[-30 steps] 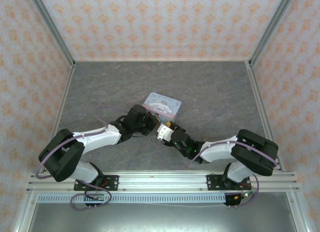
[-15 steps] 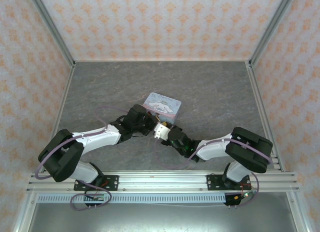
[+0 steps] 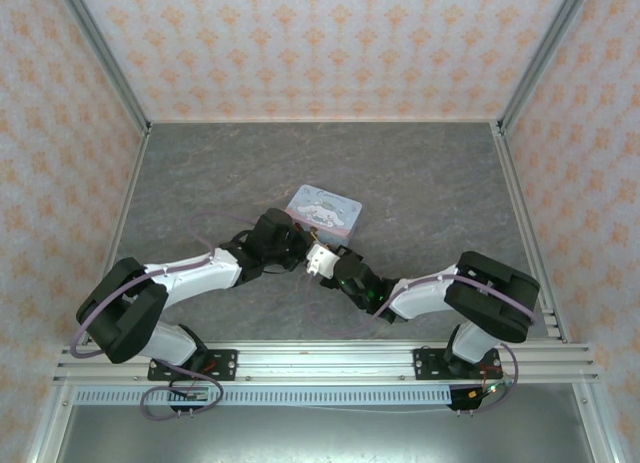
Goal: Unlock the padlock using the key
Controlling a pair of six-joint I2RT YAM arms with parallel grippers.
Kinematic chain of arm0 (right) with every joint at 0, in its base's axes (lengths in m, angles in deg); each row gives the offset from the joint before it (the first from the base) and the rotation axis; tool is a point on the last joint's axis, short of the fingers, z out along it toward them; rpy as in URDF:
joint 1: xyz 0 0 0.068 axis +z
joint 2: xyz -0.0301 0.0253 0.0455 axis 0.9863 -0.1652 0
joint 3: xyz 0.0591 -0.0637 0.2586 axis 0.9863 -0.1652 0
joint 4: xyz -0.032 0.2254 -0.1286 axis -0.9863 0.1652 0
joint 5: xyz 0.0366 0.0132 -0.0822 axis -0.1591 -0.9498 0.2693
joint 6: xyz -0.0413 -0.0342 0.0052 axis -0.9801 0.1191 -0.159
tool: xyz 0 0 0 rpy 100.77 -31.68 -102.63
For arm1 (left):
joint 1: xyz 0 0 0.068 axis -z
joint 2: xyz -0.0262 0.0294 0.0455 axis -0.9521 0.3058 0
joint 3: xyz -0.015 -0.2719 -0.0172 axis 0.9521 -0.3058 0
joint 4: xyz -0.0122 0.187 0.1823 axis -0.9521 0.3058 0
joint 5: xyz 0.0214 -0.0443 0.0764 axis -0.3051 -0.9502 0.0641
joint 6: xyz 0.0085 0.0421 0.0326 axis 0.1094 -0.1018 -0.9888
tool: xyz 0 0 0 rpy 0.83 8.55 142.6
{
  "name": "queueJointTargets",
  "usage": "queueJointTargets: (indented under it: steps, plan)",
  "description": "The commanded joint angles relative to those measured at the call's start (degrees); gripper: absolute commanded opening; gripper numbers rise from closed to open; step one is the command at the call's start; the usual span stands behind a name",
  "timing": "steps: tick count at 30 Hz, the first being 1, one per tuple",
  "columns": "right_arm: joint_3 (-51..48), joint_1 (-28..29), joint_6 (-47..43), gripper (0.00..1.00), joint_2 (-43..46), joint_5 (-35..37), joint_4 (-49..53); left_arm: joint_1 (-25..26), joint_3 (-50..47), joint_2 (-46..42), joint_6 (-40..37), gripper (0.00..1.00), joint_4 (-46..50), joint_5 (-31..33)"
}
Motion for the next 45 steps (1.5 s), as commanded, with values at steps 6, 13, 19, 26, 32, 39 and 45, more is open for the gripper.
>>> queueJointTargets:
  steps: [6,13,19,26,32,39,45]
  plan:
    - [-0.62,-4.25,11.65,0.00,2.13,-4.59,-4.03,0.03,1.17,-1.57,-0.70,0.00,-1.57,-1.03]
    - [-2.03,-9.35,24.03,0.00,2.92,-15.16,-4.95,1.21,0.34,0.14,0.45,0.00,-3.91,-0.96]
    - [-3.08,-11.16,25.62,0.00,1.77,-17.54,-7.48,2.70,0.12,1.64,1.87,0.00,-5.35,-0.68]
    - [-0.61,-12.70,20.61,0.00,2.15,-21.05,-3.80,4.25,0.79,2.02,1.36,0.00,-4.92,-0.99]
    - [1.39,-12.30,8.23,0.00,2.75,-16.67,4.40,4.25,2.85,1.67,0.08,0.00,-1.76,-1.93]
    - [2.85,-12.26,4.94,0.00,2.46,-16.26,3.83,4.30,4.25,2.27,-0.93,0.00,0.33,-4.24]
    - [4.81,-12.58,6.62,0.00,0.99,-16.47,0.20,5.23,4.57,3.69,-0.45,0.00,-0.90,-5.17]
